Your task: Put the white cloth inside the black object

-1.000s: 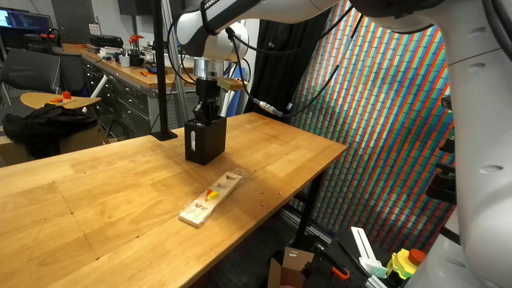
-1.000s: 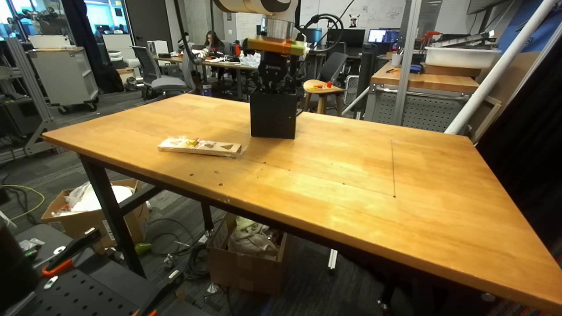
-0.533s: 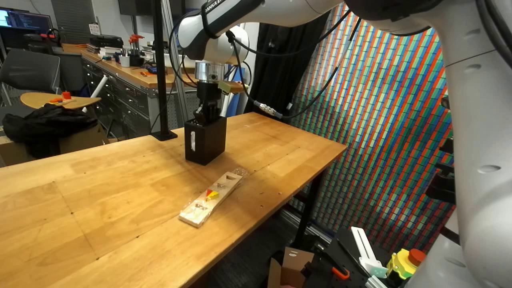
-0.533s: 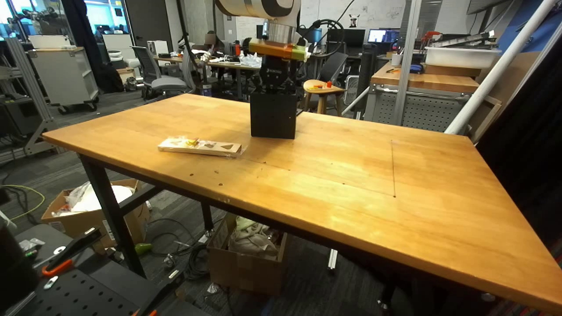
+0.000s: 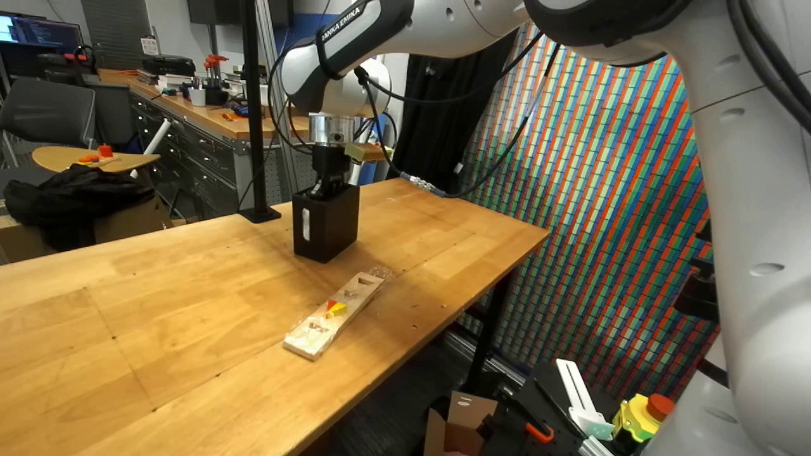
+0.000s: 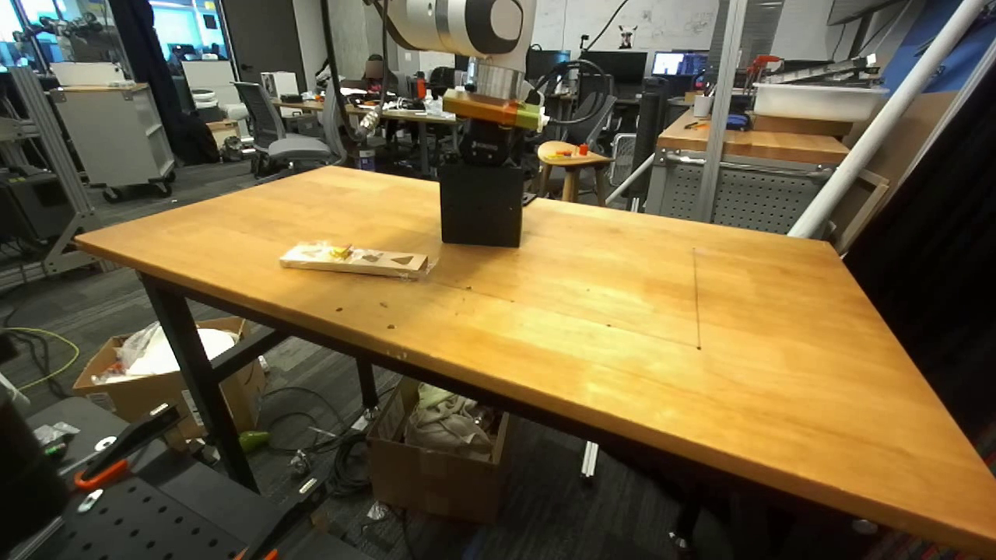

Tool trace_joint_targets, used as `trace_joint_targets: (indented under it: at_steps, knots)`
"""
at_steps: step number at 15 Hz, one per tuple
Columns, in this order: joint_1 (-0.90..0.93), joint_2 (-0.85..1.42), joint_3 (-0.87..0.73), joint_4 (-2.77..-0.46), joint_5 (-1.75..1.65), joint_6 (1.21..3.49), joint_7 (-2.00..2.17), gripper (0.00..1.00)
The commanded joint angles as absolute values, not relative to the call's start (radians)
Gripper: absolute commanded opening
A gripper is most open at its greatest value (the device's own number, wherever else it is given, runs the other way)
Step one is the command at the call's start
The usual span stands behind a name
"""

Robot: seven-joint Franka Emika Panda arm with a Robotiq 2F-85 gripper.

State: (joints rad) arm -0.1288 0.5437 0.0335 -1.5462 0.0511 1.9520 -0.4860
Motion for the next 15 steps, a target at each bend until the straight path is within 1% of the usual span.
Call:
trace_joint_targets:
  at_steps: [1, 10, 15]
  knots:
    - [-0.142, 0.573, 0.044, -1.53, 0.068, 1.945, -0.493, 0.0]
    - [-0.119, 0.517, 0.037, -1.556, 0.03, 1.959, -0.474, 0.0]
    - [-0.076, 0.449, 0.026, -1.555, -0.077, 1.959, -0.461, 0.0]
